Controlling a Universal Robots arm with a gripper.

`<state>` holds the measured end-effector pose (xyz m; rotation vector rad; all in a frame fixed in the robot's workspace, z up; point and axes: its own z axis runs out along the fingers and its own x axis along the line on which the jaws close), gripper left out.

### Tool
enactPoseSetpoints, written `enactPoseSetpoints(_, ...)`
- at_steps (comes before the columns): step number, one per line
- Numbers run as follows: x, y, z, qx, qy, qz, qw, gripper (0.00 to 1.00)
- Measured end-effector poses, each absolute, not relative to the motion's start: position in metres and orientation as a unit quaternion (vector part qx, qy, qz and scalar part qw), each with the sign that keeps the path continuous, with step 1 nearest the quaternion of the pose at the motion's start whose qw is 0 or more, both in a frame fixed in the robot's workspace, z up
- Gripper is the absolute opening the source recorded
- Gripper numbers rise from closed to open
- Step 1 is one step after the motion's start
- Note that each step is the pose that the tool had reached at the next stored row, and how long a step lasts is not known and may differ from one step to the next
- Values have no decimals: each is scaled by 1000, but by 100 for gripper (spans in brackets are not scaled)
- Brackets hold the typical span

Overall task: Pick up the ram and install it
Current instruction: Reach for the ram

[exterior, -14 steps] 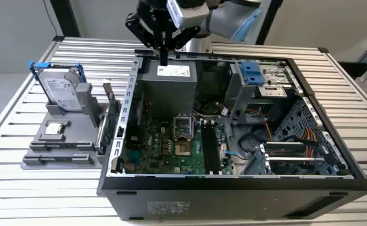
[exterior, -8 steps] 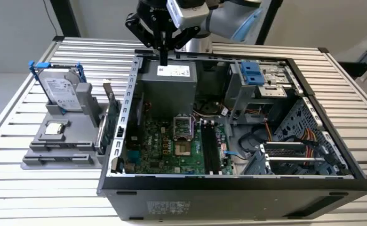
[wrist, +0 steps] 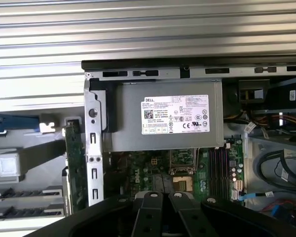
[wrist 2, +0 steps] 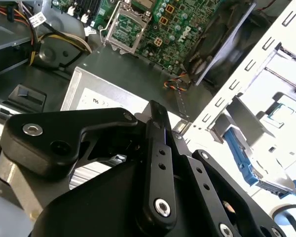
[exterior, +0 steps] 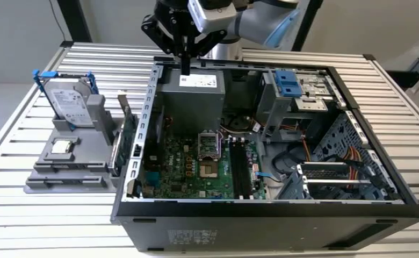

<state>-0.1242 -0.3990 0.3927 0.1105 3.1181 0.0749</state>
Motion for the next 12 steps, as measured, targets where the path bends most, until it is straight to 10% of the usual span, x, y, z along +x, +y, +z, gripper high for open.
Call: enactPoseSetpoints(12, -135, -400, 393, 35, 999, 24, 10, 0)
